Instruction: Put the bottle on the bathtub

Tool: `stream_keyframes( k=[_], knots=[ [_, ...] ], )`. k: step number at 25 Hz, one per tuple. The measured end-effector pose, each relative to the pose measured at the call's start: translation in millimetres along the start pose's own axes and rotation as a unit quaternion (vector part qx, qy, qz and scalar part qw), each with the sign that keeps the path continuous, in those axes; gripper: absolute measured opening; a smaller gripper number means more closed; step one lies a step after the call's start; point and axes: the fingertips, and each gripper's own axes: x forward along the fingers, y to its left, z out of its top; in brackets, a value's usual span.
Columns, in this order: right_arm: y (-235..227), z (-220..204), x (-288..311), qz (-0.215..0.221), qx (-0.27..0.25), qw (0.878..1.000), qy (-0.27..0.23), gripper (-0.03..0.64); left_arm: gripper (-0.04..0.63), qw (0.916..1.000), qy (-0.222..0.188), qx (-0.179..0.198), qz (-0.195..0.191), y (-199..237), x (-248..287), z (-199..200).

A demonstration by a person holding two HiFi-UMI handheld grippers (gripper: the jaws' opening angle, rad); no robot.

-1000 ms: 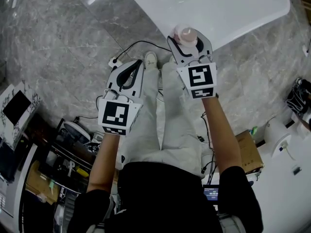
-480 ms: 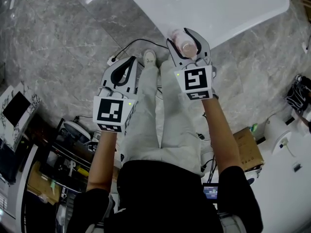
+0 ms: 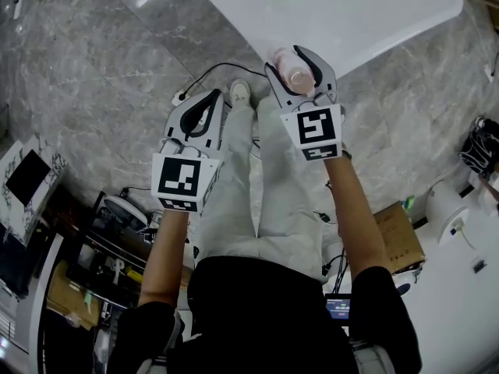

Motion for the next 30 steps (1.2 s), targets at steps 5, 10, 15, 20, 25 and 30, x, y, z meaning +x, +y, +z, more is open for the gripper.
stream_keyframes(
  k=[5, 10, 15, 20, 25, 30],
  knots=[
    [1.1, -3.5, 2.9, 0.007, 0.013, 1.0, 0.012, 0.249, 0.012, 1.0, -0.002, 0.002, 0.0, 3.6, 2.5, 4.0],
    [2.5, 3.5, -7.5, 0.014, 0.029, 0.999, 0.014, 0.252, 0.012, 1.0, -0.008, 0.006, 0.001, 2.8, -1.9, 20.3],
    [2.7, 9.5, -23.0, 0.015, 0.024, 0.999, 0.018, 0.252, 0.012, 0.9999, -0.015, 0.006, -0.003, -4.7, -4.8, 32.6],
    [2.6, 22.6, -46.7, 0.011, 0.015, 1.0, 0.02, 0.252, 0.012, 0.9996, -0.025, 0.008, -0.008, -19.8, -13.6, 53.8],
    [2.9, 40.9, -69.2, 0.009, 0.015, 1.0, 0.018, 0.252, 0.012, 0.9992, -0.037, 0.017, -0.008, -29.4, -27.8, 78.5],
    [4.5, 63.8, -98.6, 0.005, 0.021, 1.0, 0.004, 0.25, 0.012, 0.9986, -0.046, 0.024, -0.007, -39.9, -48.2, 100.2]
  ],
)
